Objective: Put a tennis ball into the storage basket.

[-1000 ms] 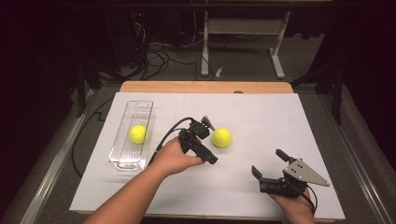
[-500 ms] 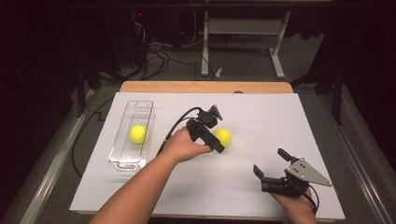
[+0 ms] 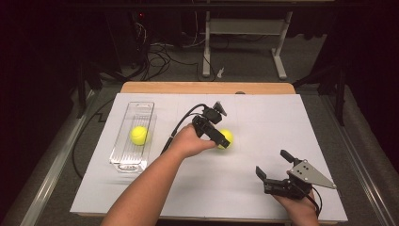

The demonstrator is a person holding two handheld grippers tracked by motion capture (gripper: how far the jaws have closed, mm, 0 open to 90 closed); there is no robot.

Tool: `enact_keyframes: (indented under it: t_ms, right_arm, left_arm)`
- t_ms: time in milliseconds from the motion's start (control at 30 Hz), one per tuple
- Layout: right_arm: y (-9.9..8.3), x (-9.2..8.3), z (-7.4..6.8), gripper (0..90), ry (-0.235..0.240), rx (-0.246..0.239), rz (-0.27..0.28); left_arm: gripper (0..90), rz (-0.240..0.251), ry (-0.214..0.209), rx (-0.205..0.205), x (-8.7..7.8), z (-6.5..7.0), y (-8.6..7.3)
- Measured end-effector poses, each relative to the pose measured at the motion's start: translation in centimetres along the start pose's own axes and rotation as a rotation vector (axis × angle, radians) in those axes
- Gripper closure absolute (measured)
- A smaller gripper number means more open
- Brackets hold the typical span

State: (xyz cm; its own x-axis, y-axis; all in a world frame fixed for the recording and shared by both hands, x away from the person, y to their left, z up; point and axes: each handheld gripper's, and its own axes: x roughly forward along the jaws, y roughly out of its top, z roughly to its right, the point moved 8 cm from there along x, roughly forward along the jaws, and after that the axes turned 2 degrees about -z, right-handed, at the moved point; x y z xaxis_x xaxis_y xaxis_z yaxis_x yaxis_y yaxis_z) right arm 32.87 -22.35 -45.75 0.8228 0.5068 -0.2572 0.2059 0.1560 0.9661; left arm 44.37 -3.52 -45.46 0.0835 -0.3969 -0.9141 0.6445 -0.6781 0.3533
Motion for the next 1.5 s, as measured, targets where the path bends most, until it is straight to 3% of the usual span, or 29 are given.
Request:
enact_keyframes:
  t_ms: [500,967,1267,1500]
  right_arm:
    - [-0.2,0.0,-0.1,0.4,0.002,-0.006,-0.008]
    - [-0.2,-0.1,-0.1,0.4,0.003,0.0,-0.008]
    - [-0.2,-0.1,-0.1,0.4,0.005,-0.001,-0.009]
    - [-0.2,-0.1,-0.1,0.4,0.005,-0.002,-0.007]
  left_arm:
    - [4.0,-0.004,-0.018,-0.039,2.9,-1.1,0.8]
    - [8.2,-0.01,-0.022,-0.044,4.4,-1.3,1.1]
    - [24.8,-0.021,-0.003,-0.022,4.8,-1.0,0.9]
    - [26.9,-0.021,-0.001,-0.03,4.5,-1.1,0.9]
